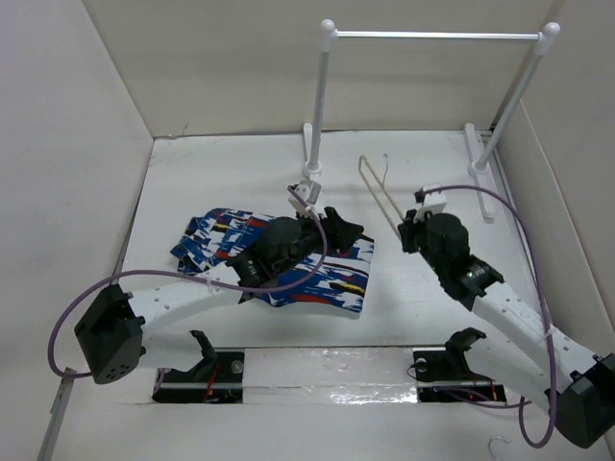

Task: Place the trousers on the hanger
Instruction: Pick up the hanger from the clothesline, then place the trousers on the hanger.

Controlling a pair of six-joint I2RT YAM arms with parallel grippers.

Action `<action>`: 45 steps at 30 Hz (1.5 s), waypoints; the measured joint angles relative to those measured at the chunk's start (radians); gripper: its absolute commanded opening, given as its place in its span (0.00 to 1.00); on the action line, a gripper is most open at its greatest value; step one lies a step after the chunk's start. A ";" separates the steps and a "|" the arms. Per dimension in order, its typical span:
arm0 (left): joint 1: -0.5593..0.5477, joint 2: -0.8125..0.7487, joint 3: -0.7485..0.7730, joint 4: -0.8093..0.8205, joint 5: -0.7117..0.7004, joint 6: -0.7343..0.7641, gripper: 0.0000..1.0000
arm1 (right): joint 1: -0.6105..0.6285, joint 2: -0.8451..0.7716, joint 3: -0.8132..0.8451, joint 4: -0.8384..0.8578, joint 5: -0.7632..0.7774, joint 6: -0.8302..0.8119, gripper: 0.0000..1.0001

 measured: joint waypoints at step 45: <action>-0.062 0.616 0.218 0.195 0.064 -0.338 0.00 | 0.418 -0.193 -0.223 -0.157 0.317 0.269 0.78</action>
